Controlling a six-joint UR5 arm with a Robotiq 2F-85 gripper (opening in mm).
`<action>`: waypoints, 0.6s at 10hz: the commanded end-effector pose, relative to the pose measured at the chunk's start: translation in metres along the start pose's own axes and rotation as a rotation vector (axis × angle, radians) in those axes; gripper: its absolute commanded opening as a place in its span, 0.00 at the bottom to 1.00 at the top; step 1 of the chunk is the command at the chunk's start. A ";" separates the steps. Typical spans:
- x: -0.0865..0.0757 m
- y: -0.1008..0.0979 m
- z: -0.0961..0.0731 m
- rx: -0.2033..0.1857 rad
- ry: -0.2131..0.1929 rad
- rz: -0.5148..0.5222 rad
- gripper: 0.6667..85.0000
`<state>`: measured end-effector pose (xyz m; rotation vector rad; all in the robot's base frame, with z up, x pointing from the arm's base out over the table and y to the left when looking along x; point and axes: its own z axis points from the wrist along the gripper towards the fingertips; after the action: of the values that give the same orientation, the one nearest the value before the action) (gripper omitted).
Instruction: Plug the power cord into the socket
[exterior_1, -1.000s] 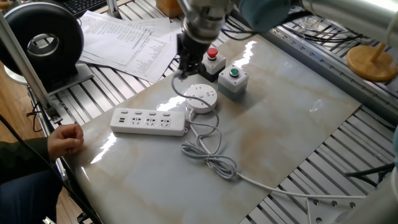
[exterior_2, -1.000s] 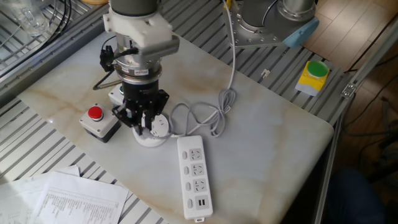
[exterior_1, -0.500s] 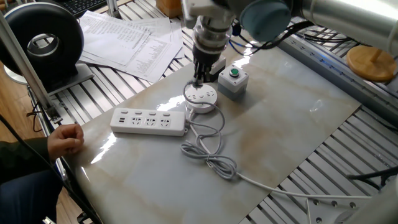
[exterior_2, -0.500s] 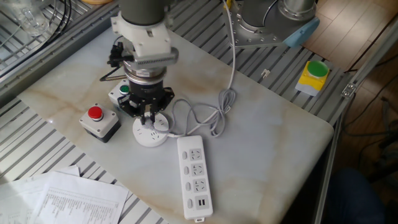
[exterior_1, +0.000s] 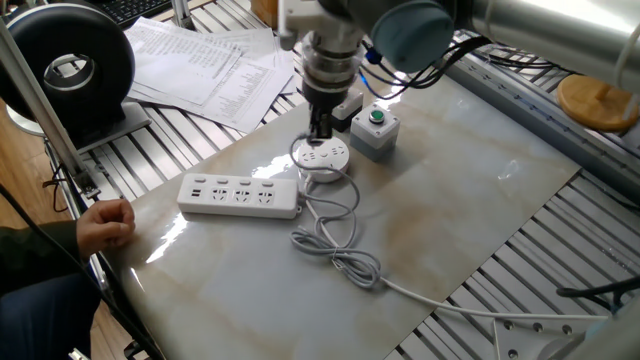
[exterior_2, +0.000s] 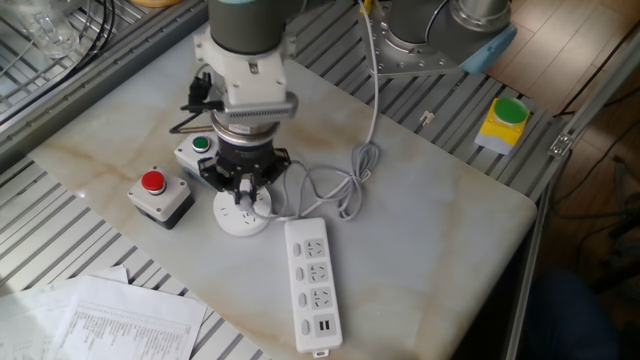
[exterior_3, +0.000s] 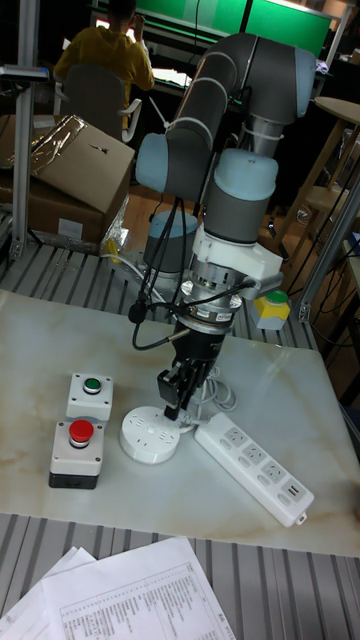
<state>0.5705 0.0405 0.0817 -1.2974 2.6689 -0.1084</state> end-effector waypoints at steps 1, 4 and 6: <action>-0.009 0.004 0.007 0.001 -0.020 0.022 0.00; -0.008 0.006 0.014 0.001 -0.026 0.020 0.00; -0.006 0.004 0.021 0.005 -0.033 0.022 0.00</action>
<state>0.5727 0.0474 0.0676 -1.2775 2.6593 -0.1039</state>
